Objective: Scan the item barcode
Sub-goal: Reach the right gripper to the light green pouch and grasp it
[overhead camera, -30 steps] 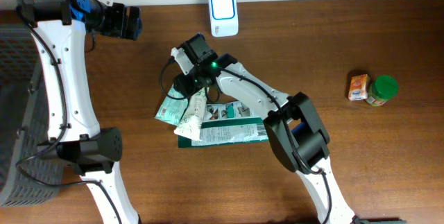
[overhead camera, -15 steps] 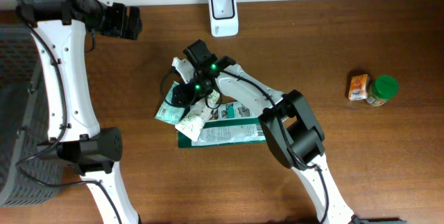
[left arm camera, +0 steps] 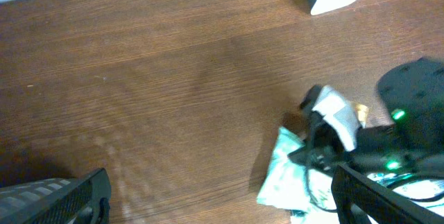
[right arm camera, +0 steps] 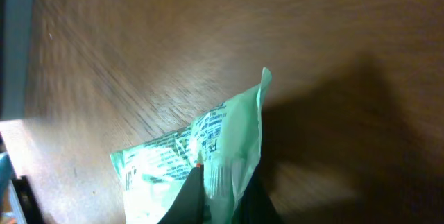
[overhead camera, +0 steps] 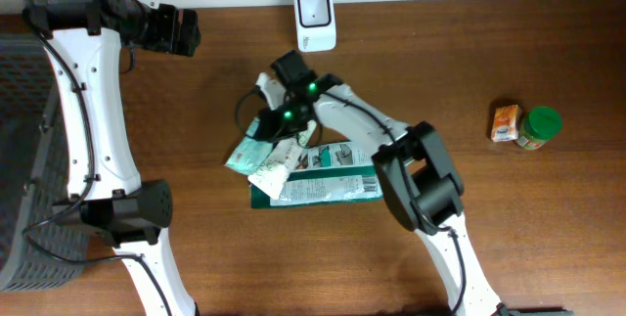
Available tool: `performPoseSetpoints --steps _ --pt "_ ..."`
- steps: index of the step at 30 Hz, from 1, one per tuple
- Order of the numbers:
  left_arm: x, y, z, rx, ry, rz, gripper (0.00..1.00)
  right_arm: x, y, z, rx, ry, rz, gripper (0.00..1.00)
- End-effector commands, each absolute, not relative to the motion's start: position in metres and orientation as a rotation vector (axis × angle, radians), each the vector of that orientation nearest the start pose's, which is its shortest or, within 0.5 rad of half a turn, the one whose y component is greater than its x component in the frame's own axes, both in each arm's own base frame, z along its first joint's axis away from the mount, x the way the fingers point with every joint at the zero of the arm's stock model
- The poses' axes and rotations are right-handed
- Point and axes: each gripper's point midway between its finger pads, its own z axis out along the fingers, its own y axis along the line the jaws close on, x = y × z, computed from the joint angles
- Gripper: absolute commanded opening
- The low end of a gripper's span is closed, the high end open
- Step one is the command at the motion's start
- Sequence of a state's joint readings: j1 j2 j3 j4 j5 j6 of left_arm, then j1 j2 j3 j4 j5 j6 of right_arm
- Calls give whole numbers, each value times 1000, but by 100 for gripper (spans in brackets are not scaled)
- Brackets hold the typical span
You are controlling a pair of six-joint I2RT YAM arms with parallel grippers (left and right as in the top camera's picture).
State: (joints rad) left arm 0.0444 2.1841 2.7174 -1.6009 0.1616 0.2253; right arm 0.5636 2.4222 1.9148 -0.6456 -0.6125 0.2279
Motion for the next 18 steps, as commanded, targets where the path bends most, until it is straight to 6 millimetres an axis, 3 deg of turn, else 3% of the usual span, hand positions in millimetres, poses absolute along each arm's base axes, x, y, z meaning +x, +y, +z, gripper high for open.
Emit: performPoseSetpoints --steps 1,3,6,9,14,16,18 --pt "470 -6 298 307 2583 -117 99 446 340 152 -596 2504 1102 4" --pt "470 -6 298 307 2583 -117 99 452 312 221 -557 2380 1081 4" --pt "470 -6 298 307 2584 -118 99 449 267 287 -456 2293 1026 4" --pt "470 -6 298 307 2583 -118 99 459 220 315 -196 2284 800 4" --pt "470 -6 298 308 2584 -118 99 439 208 387 -229 2084 791 4" --pt "470 -6 298 307 2583 -117 99 424 196 406 -261 2032 761 4" --pt "470 -6 298 307 2584 -118 99 413 183 406 -254 2023 718 4"
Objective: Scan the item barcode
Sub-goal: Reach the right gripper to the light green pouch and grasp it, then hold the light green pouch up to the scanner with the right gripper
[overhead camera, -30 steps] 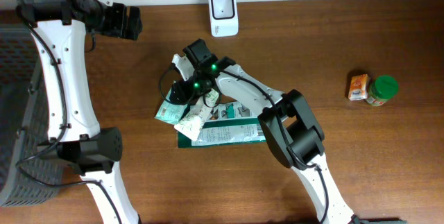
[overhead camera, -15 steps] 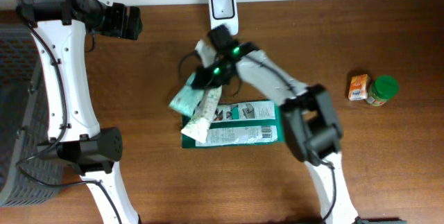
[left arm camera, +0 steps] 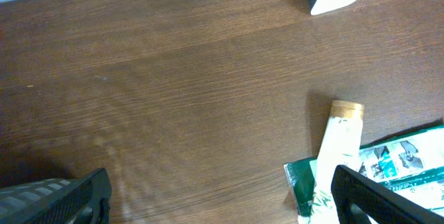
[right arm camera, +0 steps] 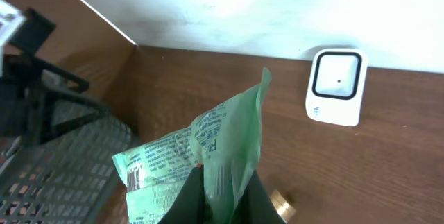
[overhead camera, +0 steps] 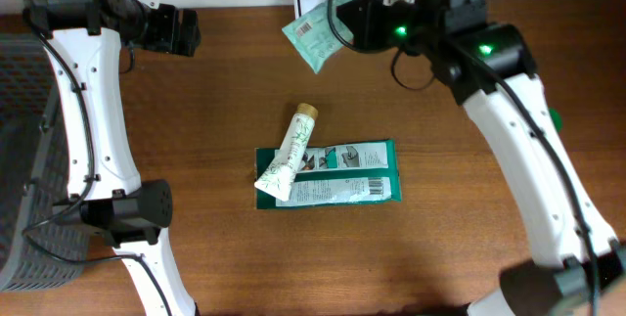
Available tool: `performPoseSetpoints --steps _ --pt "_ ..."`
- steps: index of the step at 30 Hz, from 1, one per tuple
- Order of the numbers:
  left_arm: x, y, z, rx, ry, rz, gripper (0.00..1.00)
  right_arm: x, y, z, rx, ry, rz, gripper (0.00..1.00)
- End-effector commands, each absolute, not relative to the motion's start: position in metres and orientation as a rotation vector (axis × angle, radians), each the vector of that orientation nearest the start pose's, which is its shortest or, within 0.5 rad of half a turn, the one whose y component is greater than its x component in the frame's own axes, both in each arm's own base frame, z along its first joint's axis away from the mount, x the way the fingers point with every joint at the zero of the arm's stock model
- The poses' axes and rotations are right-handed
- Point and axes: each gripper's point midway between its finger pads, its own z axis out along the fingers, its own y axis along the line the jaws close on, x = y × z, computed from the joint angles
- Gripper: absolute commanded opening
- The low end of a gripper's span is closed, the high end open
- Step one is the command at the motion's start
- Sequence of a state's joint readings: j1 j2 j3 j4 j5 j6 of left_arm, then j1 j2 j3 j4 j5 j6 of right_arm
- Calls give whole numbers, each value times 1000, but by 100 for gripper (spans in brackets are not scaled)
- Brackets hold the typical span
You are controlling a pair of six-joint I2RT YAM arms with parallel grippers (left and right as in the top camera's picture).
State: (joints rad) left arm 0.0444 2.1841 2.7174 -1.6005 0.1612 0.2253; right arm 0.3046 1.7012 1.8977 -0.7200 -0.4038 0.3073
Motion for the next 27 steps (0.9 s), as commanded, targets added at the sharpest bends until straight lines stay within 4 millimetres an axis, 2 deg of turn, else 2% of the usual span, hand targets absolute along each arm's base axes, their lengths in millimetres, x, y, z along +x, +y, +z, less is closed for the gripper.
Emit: performPoseSetpoints --steps 1,4,5,6,8,10,13,15,18,25,27 --pt "470 -6 298 307 2584 -118 99 408 172 398 -230 2026 698 4" --pt "470 -6 298 307 2584 -118 99 388 131 360 -67 1954 742 4" --pt "470 -6 298 307 2584 -118 99 381 119 358 -28 1878 773 4" --pt "470 -6 298 307 2584 -118 99 377 112 354 2 1830 791 4" --pt "470 -6 298 307 2584 -118 99 373 93 328 133 1739 845 4" --pt "470 -6 298 307 2583 -118 99 381 86 297 274 1767 911 4" --pt "470 -6 298 307 2583 -117 99 402 96 259 405 1845 1000 4" --pt "470 -6 298 307 2583 -117 99 414 105 255 425 1825 1055 4" --pt "470 -6 298 307 2583 -117 99 433 117 262 437 1724 1151 4" --pt "470 -6 298 307 2584 -118 99 440 115 256 459 1711 1125 4" --pt "470 -6 298 307 2583 -117 99 440 114 248 464 1740 1098 4"
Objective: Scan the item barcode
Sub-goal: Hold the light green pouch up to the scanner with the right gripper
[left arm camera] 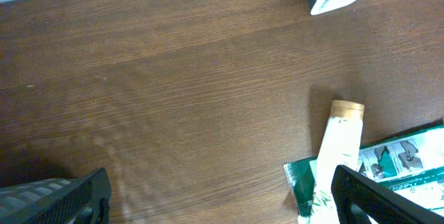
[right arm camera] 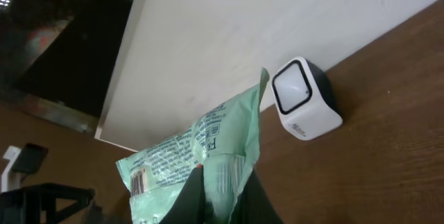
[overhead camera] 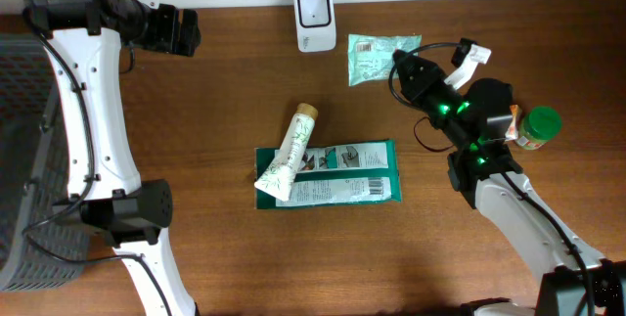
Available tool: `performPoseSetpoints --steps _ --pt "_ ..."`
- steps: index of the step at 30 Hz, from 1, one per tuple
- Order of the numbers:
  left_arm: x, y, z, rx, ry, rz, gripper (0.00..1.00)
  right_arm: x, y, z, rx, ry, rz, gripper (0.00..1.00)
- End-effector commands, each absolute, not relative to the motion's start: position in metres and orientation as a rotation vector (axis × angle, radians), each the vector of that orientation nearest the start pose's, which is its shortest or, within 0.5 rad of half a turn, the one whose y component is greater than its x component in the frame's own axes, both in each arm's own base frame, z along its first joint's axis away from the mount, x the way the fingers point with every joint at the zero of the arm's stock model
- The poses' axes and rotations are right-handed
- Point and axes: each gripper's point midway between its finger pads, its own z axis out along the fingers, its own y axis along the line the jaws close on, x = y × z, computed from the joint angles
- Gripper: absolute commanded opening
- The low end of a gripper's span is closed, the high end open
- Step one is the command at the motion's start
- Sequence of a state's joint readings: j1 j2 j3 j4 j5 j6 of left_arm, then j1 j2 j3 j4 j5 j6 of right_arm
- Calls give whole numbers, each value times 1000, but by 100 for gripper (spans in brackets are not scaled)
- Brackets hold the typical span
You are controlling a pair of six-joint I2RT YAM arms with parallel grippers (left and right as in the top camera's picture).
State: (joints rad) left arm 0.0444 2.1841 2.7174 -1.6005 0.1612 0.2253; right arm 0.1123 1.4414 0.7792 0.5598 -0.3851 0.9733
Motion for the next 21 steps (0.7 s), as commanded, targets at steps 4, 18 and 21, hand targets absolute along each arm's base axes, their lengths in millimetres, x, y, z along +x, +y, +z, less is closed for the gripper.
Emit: performPoseSetpoints --steps 4,18,21 --pt "470 -6 298 307 2584 -118 99 438 124 236 374 1800 997 4" --pt "470 -6 298 307 2584 -118 99 492 200 349 -137 1831 474 4" --pt "470 -6 298 307 2584 -118 99 515 196 361 -213 1759 215 4"
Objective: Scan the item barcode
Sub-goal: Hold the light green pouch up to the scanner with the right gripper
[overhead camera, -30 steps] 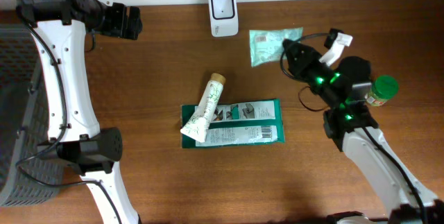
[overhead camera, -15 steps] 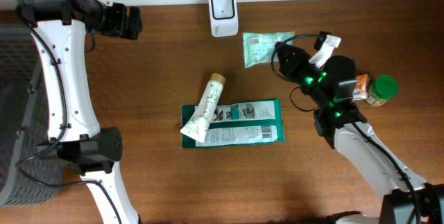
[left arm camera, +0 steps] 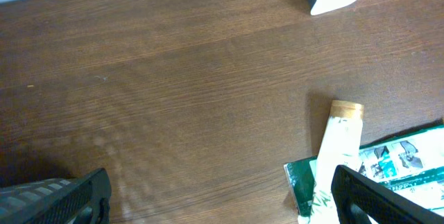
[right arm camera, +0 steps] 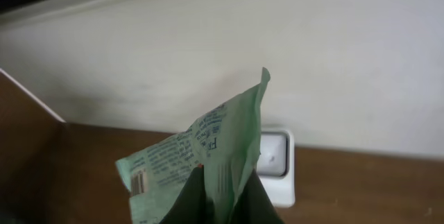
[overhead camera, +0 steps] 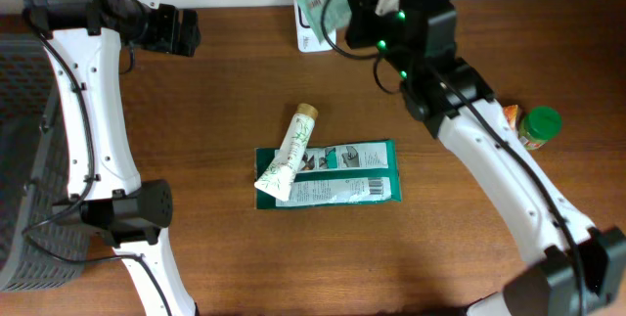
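Observation:
My right gripper (overhead camera: 354, 13) is shut on a pale green packet (overhead camera: 321, 7) and holds it over the white scanner (overhead camera: 311, 36) at the table's back edge, hiding most of the scanner from overhead. From the right wrist, the packet (right arm camera: 198, 158) stands in front of the scanner (right arm camera: 274, 172), with a barcode showing near its lower left corner. The gripper (right arm camera: 220, 193) pinches the packet's bottom. My left gripper (left arm camera: 222, 203) is open and empty above bare table, with the scanner at that view's top edge.
A cream tube (overhead camera: 291, 154) lies across a flat dark green box (overhead camera: 337, 174) mid-table. A green-lidded jar (overhead camera: 537, 126) and a small orange pack (overhead camera: 505, 122) stand at the right. A black mesh basket (overhead camera: 20, 159) borders the left edge.
My right gripper, still shut on the green packet, has moved left from just right of the scanner to directly over it. The left arm is unchanged.
My right gripper was first shut on the green packet down on the table beside the tube and box. Then it held the packet aloft near the scanner, then to the scanner's right, and now over the scanner. The left gripper stayed open throughout.

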Available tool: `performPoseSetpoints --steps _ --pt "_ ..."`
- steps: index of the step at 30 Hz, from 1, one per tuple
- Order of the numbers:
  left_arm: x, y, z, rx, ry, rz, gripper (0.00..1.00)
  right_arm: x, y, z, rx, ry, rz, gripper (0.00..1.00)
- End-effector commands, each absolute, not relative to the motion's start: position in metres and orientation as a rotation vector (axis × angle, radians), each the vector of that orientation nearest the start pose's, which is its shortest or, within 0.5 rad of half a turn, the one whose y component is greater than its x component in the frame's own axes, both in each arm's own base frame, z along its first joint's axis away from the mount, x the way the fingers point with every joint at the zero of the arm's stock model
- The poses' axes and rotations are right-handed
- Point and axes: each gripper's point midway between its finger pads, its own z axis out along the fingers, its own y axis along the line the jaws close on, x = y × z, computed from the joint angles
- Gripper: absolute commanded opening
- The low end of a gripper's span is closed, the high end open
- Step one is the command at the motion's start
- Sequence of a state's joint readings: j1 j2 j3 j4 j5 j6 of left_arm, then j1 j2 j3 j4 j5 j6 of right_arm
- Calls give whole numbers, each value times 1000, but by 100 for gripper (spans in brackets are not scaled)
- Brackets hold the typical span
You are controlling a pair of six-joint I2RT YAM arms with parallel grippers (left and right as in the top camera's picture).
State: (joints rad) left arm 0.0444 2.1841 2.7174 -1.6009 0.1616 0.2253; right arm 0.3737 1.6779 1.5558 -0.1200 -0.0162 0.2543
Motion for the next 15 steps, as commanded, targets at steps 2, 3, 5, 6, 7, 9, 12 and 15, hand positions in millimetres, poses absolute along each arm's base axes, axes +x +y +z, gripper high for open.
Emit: performPoseSetpoints --steps 2,3,5,6,7,9,12,15 --pt "470 -6 298 307 2584 -118 99 529 195 356 -298 1703 -5 4" --pt "470 -6 298 307 2583 -117 99 536 196 350 -352 1680 -114 4" --pt "470 -6 298 307 2584 -118 99 549 201 336 -438 1639 -275 4" --pt "470 -6 298 307 2584 -118 99 560 206 324 -494 1603 -389 4" --pt "470 -6 298 307 2584 -118 99 569 211 313 -556 1569 -454 4" --pt "470 -6 298 307 2584 -118 99 582 220 295 -637 1507 -547 4" --pt "470 -6 298 307 2584 -118 99 601 230 274 -694 1372 -672 4" --pt "470 -6 298 307 2584 -118 99 611 247 253 -774 1217 -704 4"
